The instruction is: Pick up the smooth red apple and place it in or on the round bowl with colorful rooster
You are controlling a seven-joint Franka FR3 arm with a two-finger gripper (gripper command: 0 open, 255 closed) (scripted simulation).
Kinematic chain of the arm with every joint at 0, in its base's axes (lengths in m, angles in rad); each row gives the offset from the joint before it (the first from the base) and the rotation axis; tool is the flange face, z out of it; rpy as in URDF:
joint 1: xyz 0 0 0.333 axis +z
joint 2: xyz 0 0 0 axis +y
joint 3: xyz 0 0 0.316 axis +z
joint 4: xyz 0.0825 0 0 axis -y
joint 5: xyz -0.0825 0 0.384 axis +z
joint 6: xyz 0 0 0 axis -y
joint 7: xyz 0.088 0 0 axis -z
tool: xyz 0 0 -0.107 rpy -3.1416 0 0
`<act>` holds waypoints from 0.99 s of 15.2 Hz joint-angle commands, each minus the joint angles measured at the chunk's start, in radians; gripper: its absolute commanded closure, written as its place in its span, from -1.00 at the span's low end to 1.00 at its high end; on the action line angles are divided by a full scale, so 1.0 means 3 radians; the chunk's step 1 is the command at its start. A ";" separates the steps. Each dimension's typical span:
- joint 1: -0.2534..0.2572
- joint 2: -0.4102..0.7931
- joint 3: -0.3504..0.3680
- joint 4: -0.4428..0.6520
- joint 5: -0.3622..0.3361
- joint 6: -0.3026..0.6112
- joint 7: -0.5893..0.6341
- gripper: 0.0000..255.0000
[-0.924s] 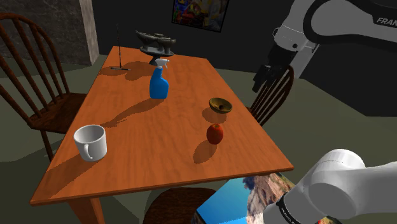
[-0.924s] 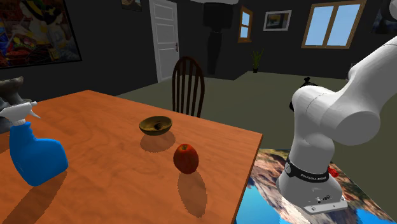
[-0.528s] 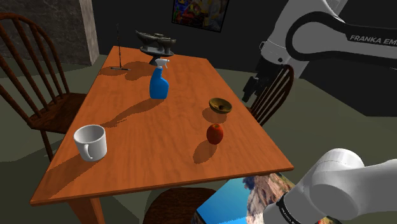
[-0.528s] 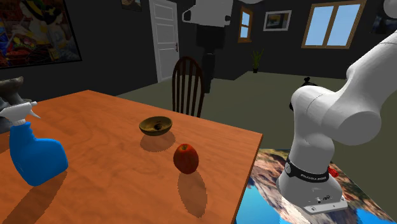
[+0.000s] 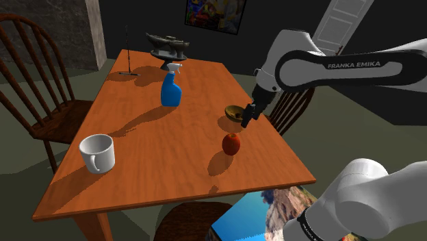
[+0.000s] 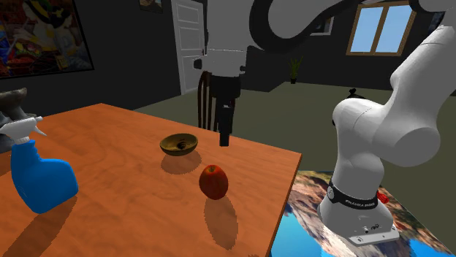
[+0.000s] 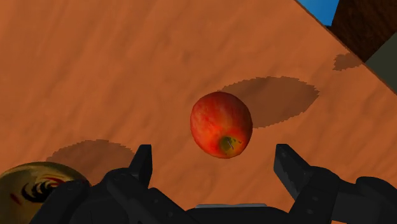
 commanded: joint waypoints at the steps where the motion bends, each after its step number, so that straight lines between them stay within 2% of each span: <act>1: 0.0063 0.0170 -0.0014 -0.0077 0.0059 0.0225 -0.0077 -1.00; 4: 0.0166 0.0454 -0.0030 -0.0150 0.0164 0.0542 -0.0203 -1.00; 11: 0.0183 0.0667 -0.0033 -0.0313 0.0192 0.0917 -0.0221 -1.00; 15: 0.0185 0.0687 -0.0033 -0.0324 0.0195 0.0949 -0.0223 -1.00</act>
